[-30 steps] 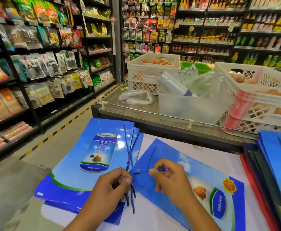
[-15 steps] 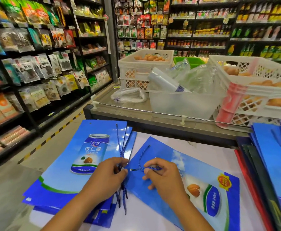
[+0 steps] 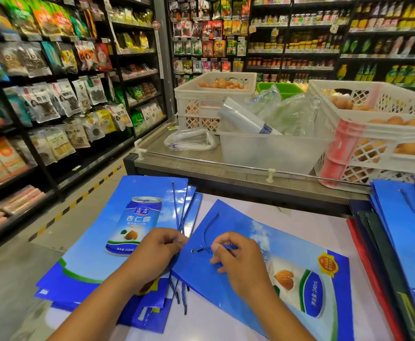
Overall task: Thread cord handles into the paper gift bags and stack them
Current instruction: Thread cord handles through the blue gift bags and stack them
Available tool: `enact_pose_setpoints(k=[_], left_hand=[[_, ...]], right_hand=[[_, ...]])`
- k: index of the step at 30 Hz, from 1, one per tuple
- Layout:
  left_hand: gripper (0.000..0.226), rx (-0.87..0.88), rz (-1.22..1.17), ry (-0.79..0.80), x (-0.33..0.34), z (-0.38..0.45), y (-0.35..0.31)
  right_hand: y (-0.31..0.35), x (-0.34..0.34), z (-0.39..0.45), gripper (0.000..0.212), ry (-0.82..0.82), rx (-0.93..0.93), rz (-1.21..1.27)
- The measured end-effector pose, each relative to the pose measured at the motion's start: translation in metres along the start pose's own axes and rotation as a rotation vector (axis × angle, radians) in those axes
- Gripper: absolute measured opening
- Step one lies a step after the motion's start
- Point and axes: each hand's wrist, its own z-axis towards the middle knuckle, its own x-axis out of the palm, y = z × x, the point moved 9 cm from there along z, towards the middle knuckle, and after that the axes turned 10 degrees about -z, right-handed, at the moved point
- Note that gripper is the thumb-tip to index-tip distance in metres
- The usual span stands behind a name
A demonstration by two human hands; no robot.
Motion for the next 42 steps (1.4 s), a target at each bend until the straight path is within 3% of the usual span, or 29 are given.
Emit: enact_pose_setpoints(k=[4,22,33,42], left_hand=[[0.042,0.017,-0.051,0.115,0.008,-0.006,-0.006],[0.039,0.032,-0.055,0.083,0.003,-0.012,0.001],[0.024,0.066,-0.142,0.236,0.015,-0.016,-0.011],[0.022,0.063,-0.078,0.244,0.011,-0.010,-0.001]], right_hand=[[0.001,0.001,0.000,0.015,0.009,-0.015,0.021],[0.005,0.007,-0.002,0.013,0.004,-0.054,-0.021],[0.017,0.025,-0.008,0.008,0.085,-0.202,-0.189],[0.027,0.030,-0.018,0.014,0.150,-0.299,-0.292]])
